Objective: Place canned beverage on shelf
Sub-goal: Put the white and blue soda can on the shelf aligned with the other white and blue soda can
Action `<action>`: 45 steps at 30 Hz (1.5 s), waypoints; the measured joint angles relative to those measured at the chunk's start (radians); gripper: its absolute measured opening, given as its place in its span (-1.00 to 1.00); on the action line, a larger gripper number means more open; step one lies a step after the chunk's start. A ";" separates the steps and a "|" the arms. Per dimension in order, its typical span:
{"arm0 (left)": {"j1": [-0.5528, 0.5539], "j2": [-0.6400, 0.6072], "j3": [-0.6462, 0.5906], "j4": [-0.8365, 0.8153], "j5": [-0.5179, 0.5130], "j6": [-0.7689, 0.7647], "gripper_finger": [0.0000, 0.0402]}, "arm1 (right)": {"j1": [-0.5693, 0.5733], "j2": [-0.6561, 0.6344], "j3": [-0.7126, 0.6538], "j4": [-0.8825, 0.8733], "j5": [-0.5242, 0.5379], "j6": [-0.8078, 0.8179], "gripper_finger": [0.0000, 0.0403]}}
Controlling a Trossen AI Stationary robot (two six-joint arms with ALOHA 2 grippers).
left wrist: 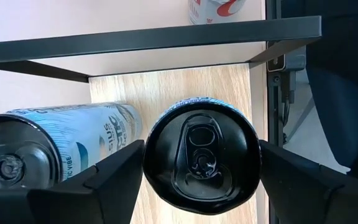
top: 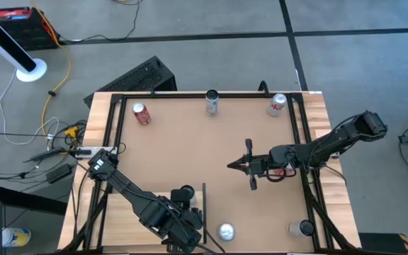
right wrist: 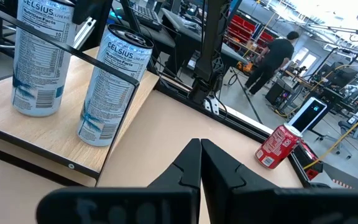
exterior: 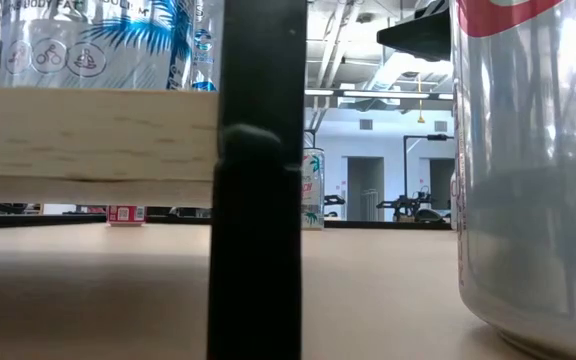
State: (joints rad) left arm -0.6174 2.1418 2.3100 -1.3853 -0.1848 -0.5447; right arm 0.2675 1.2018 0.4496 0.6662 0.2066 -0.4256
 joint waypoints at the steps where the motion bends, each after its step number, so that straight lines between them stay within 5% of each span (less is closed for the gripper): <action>1: 0.000 0.000 0.000 0.000 0.006 0.002 0.42 | 0.000 0.000 0.000 0.000 0.000 0.000 -0.85; 16: 0.038 0.001 0.000 -0.016 0.165 0.020 0.42 | 0.000 0.000 0.000 0.000 0.000 0.000 -0.85; 45: 0.049 -0.011 0.045 -0.130 0.158 -0.012 0.41 | 0.000 0.000 0.002 -0.001 0.000 0.000 -0.85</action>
State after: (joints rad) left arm -0.5686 2.1306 2.3554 -1.5148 -0.0265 -0.5568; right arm 0.2672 1.2022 0.4515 0.6655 0.2066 -0.4256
